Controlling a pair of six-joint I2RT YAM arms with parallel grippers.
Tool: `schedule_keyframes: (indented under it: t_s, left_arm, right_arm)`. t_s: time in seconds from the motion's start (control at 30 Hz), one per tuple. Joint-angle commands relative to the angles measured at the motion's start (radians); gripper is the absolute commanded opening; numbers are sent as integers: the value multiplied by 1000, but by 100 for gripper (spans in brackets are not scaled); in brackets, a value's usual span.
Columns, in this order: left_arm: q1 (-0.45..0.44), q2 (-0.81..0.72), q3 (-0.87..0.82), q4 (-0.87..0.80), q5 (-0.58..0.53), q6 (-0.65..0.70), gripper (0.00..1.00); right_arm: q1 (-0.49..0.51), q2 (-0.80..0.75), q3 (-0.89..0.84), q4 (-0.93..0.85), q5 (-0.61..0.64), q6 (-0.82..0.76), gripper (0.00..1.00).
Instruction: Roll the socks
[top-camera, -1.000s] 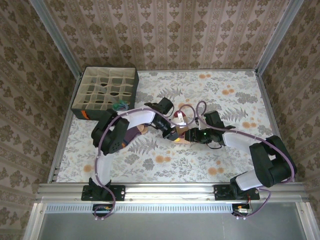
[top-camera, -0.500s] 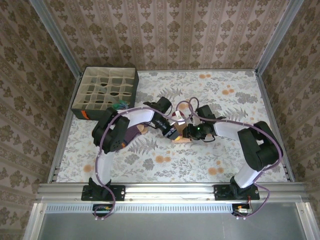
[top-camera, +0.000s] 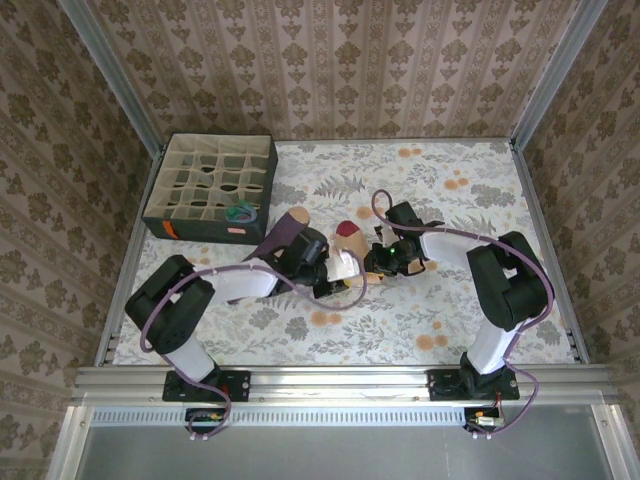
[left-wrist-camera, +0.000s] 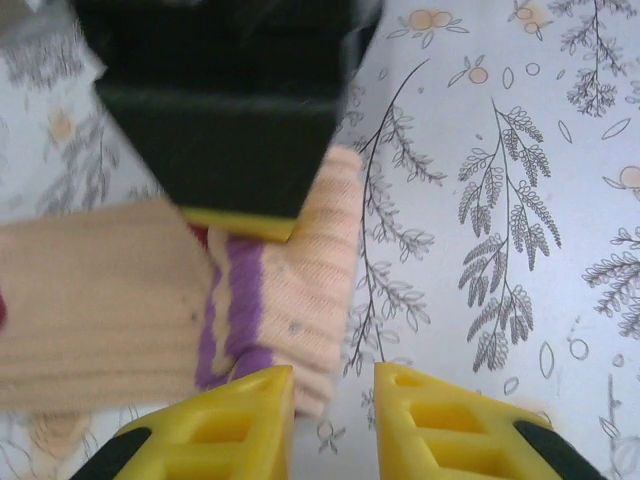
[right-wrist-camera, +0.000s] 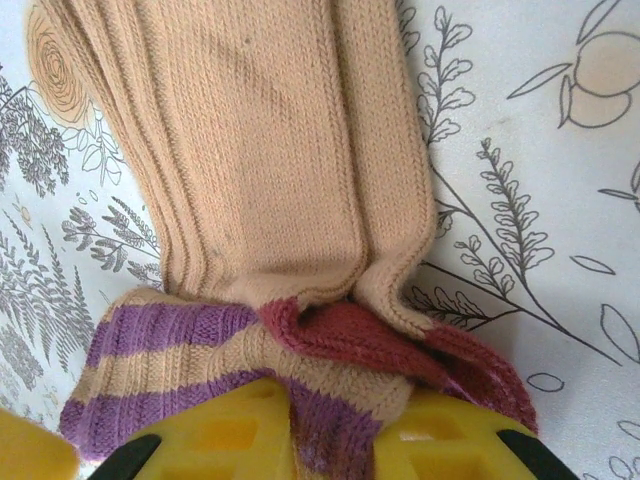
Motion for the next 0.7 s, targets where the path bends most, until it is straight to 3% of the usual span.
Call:
schedule_keyframes:
  t_s: [0.0,0.27,0.5,0.67]
  left_arm:
    - [-39,0,-22,174,-179,145,26]
    - [-103,117,60,130,-255,253,30]
    - [-97,223,124,73,-304,182,29]
    - [-69,271,168,0,-323,74,27]
  right_arm:
    - [-3,71,-22,-132,140,-29,15]
    - [-3,82,-17,-135,123,-31,16]
    - [-3,73,-19,-134,91,-41,18]
    - [-2,30,-42,-97,7,-46,27]
